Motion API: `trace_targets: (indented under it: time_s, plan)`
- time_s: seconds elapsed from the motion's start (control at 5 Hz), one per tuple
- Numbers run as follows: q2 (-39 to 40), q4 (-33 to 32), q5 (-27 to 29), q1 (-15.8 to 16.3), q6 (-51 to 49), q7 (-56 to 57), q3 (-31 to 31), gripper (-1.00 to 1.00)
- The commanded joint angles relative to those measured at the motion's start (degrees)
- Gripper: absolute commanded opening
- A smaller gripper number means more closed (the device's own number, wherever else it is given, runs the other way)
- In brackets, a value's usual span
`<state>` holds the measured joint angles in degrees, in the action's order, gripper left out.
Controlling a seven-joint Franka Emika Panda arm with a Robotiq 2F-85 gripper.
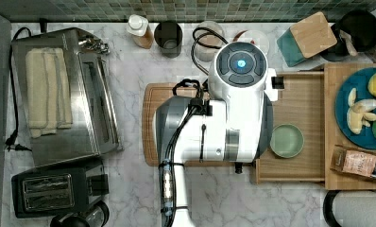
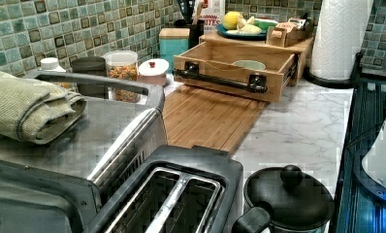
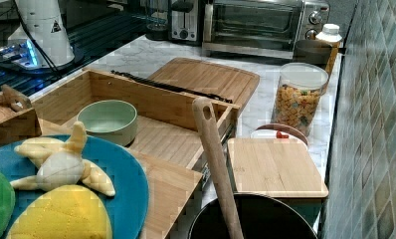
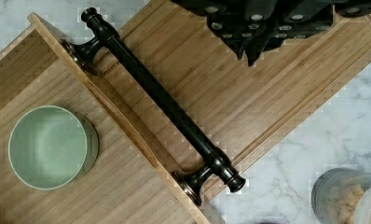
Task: Close the drawer.
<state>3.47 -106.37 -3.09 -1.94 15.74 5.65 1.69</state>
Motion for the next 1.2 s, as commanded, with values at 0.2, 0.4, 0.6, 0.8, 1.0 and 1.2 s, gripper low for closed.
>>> trace_targets:
  time_s: [0.2, 0.4, 0.6, 0.8, 1.0, 1.2]
  plan:
    - [0.00, -0.01, -0.27, -0.30, 0.00, -0.01, 0.27, -1.00]
    - [-0.72, -1.51, 0.62, -0.47, 1.39, 8.24, -0.03, -1.00]
    - [-4.87, -8.86, -1.42, 0.44, 9.49, 22.47, -1.13, -1.00]
    - [-2.86, -6.86, 1.40, 0.76, 6.56, 30.71, -1.54, -1.00]
    - [-2.51, -8.78, -3.07, 3.08, 8.78, 26.85, -2.92, -1.00]
    - [-3.97, -15.15, -5.66, 3.81, 16.78, 28.72, -3.73, -1.00]
